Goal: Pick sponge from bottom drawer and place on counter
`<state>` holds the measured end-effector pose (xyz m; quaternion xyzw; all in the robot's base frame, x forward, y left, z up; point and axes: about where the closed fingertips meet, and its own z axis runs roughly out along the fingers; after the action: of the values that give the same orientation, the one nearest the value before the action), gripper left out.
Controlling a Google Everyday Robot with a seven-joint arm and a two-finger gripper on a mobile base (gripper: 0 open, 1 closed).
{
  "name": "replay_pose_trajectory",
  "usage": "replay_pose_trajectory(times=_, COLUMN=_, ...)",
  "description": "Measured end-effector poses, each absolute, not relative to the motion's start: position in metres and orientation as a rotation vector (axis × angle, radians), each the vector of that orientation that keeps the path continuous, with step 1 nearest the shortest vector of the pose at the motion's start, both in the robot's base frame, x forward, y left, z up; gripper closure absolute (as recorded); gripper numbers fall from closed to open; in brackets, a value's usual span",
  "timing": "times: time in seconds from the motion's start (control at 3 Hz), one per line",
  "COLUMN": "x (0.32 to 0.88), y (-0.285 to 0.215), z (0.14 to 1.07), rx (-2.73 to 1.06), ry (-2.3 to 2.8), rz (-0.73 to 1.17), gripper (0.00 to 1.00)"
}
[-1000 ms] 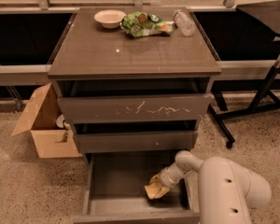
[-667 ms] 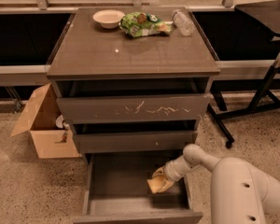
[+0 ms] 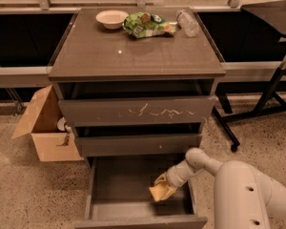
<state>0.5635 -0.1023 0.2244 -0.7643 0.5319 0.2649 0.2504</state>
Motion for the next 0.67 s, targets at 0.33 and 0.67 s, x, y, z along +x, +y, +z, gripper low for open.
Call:
replay_pose_trajectory(times=0.33, x=0.562, y=-0.096, z=0.243, rx=-2.101, ry=1.443, rz=0.713, gripper=1.0)
replay_pose_trajectory(times=0.67, x=0.558, y=-0.087, z=0.29, rx=-2.123, ry=1.421, rz=0.653, gripper=1.0)
